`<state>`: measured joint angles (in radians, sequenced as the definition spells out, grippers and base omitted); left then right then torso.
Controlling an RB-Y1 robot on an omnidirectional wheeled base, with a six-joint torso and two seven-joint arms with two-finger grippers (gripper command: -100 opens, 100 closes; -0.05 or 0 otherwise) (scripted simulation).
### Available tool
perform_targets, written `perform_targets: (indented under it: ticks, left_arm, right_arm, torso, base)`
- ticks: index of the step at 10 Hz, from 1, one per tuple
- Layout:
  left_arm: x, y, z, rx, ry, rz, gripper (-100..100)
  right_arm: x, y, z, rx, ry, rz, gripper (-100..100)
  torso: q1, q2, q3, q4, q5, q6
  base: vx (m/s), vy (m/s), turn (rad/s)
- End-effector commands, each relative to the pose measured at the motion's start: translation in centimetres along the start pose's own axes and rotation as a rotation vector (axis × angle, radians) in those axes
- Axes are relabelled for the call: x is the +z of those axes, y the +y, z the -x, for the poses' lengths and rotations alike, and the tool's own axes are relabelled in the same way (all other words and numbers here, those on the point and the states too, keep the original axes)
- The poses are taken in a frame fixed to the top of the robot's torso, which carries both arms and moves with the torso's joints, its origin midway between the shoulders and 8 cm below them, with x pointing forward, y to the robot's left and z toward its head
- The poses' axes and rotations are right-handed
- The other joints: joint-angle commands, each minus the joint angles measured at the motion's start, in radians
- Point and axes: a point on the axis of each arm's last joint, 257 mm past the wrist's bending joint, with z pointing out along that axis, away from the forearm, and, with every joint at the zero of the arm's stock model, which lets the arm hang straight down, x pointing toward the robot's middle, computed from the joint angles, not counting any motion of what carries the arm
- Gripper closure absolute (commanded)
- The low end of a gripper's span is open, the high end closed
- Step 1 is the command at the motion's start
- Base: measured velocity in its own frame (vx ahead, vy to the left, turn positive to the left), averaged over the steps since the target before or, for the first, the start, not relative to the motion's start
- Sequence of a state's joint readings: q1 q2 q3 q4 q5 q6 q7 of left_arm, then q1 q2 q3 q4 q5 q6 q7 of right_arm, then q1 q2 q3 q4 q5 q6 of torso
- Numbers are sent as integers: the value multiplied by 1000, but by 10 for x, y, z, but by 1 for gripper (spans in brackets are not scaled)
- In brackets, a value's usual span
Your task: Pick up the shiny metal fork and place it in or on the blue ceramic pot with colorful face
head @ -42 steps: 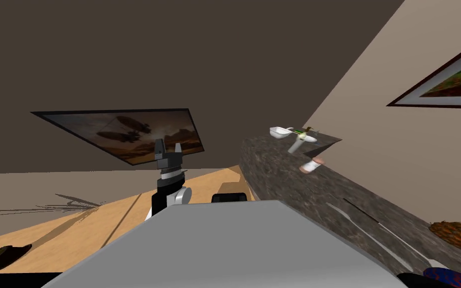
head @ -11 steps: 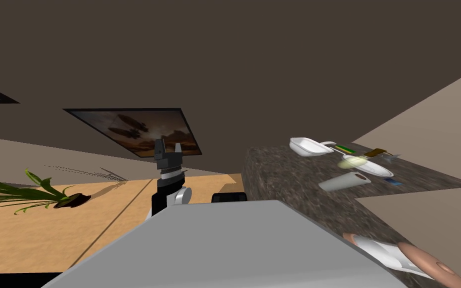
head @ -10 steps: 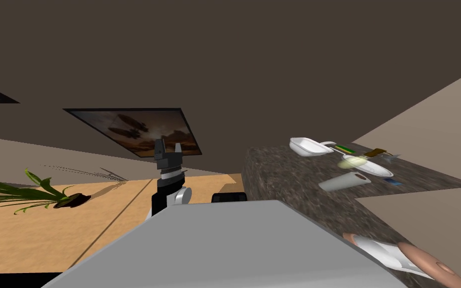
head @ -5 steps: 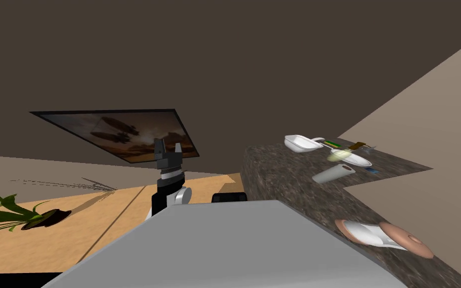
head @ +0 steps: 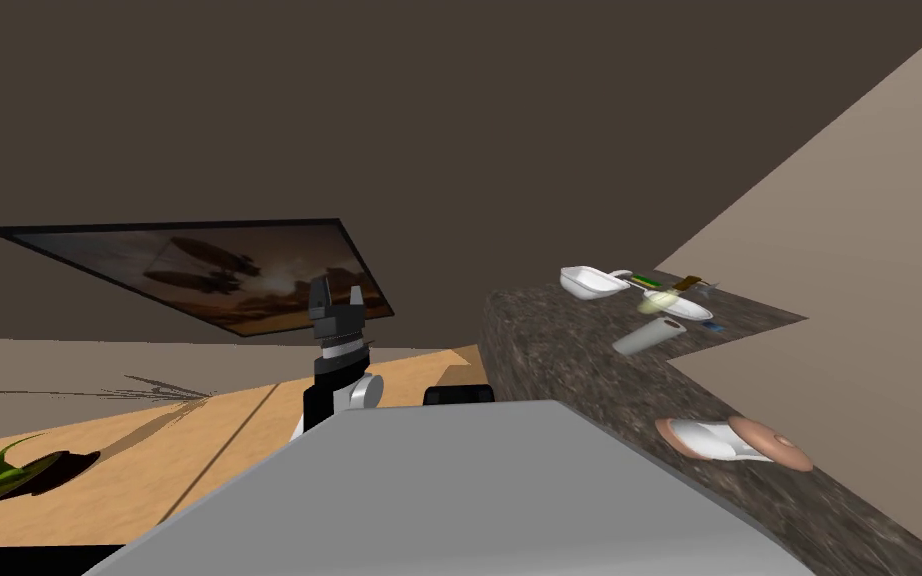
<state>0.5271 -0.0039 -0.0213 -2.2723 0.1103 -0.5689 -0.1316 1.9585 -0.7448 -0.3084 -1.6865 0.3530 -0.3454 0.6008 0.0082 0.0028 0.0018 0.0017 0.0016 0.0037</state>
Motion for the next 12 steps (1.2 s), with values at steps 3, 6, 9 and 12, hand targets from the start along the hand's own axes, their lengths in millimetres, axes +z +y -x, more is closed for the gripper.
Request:
perform_targets:
  ticks: [3,6,9,12]
  left_arm:
    - [0,0,0,0,0,0,0]
    - [0,0,0,0,0,0,0]
    - [0,0,0,0,0,0,0]
    - [0,0,0,0,0,0,0]
  right_arm:
    - [-13,-23,12,-74,-8,-15,100]
    - [-22,-37,24,-132,-21,-21,100]
    - [-29,-46,41,-191,-45,-17,100]
    - [-34,-50,61,-254,-82,-5,100]
  torso:
    - [0,-1,0,0,0,-1]
    - [0,-1,-1,0,0,-1]
    - [-1,0,0,-1,0,-2]
    - [-3,1,0,-1,0,-4]
  base:
    - [-4,27,-86]
    - [-16,18,-64]
    - [-39,0,-24]
    - [-66,-17,14]
